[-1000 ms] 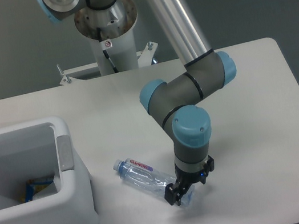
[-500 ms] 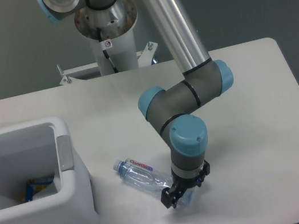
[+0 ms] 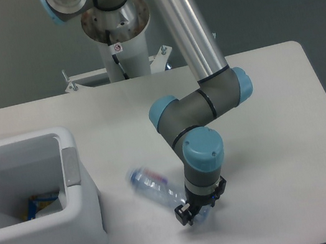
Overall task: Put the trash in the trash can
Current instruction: 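Lower the gripper onto the bottle's base end and close on it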
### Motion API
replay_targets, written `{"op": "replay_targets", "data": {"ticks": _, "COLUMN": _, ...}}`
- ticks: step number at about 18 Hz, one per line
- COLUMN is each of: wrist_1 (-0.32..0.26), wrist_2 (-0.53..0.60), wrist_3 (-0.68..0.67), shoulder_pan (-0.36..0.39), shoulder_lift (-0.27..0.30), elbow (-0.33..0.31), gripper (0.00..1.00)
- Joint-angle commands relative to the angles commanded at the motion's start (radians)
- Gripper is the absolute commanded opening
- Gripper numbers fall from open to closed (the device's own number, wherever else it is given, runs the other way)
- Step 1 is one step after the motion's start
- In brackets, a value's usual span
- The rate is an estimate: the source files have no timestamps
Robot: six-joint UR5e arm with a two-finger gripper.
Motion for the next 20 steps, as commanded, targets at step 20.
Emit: {"op": "replay_targets", "data": {"ticks": 20, "wrist_1": -0.002, "wrist_2": 0.002, "wrist_3": 0.003, "shoulder_pan": -0.002, "shoulder_lift": 0.041, "elbow": 0.000, "gripper": 0.56}}
